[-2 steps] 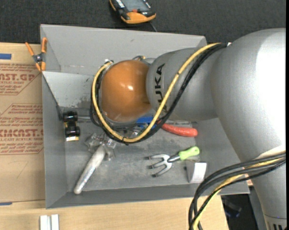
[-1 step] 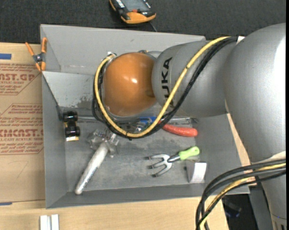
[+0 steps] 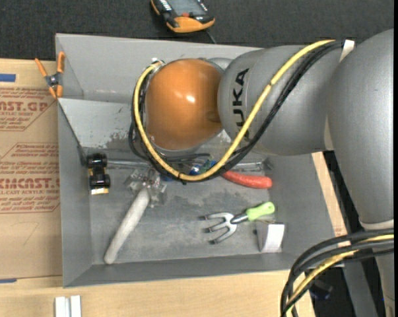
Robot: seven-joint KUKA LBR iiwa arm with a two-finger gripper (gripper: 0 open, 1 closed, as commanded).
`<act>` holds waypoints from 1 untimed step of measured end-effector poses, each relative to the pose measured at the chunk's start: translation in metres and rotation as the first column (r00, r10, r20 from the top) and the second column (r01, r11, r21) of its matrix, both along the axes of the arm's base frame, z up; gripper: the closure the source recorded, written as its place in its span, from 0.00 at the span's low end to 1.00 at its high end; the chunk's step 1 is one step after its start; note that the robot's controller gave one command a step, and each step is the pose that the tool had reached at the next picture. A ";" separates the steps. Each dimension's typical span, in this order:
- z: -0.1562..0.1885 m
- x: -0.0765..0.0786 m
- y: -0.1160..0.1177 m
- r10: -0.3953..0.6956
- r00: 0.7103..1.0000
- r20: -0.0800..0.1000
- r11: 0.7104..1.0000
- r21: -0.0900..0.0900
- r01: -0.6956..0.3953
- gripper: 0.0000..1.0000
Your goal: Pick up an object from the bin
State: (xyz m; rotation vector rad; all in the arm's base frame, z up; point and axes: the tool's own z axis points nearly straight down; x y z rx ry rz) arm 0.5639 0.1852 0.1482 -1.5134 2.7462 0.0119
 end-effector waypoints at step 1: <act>0.020 0.000 0.001 -0.001 1.000 0.002 1.000 0.001 0.001 1.00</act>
Offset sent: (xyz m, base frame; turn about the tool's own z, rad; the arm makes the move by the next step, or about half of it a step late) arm 0.0006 0.0006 0.0318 0.0002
